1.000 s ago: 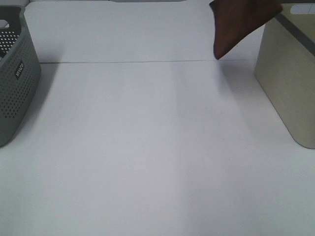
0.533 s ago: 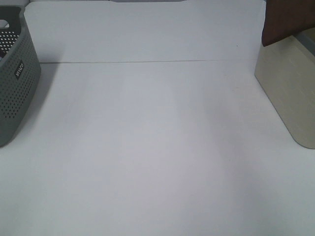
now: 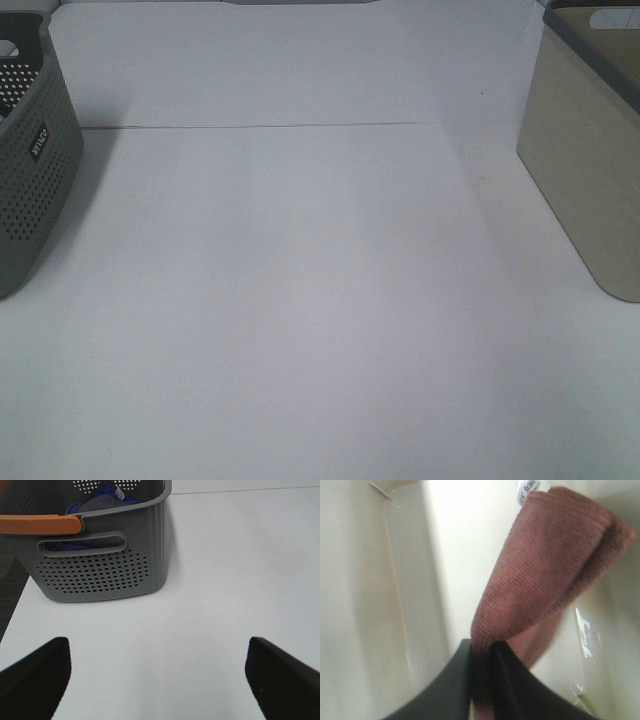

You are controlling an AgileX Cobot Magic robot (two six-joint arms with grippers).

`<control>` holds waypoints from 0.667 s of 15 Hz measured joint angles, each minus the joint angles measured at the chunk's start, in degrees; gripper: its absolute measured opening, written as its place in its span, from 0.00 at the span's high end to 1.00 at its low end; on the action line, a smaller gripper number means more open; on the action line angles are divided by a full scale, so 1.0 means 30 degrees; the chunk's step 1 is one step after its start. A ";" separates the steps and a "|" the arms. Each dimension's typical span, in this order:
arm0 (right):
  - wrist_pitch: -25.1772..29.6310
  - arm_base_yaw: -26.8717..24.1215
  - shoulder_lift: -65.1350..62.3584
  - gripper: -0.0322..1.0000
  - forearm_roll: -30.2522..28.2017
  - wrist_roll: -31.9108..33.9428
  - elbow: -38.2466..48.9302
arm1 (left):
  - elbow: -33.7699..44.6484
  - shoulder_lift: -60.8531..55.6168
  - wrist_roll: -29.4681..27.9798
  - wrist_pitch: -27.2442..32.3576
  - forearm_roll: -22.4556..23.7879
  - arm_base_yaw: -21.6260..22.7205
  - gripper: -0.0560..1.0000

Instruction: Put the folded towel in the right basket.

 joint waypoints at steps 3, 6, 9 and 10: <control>0.0000 0.0000 0.0229 0.30 -0.0344 0.0630 0.0000 | 0.0000 0.0000 0.0000 0.0000 0.0000 0.0000 0.11; 0.0000 0.0000 -0.0286 0.15 0.0191 0.0993 0.0000 | 0.0000 0.0000 0.0000 0.0000 0.0000 0.0000 0.11; 0.0019 0.0038 -0.1986 0.14 0.3973 0.1012 0.0000 | 0.0000 0.0000 0.0000 0.0000 0.0000 0.0000 0.11; 0.0019 0.0115 -0.2215 0.14 0.4183 0.1012 0.0000 | 0.0000 0.0000 0.0000 0.0000 0.0000 0.0000 0.11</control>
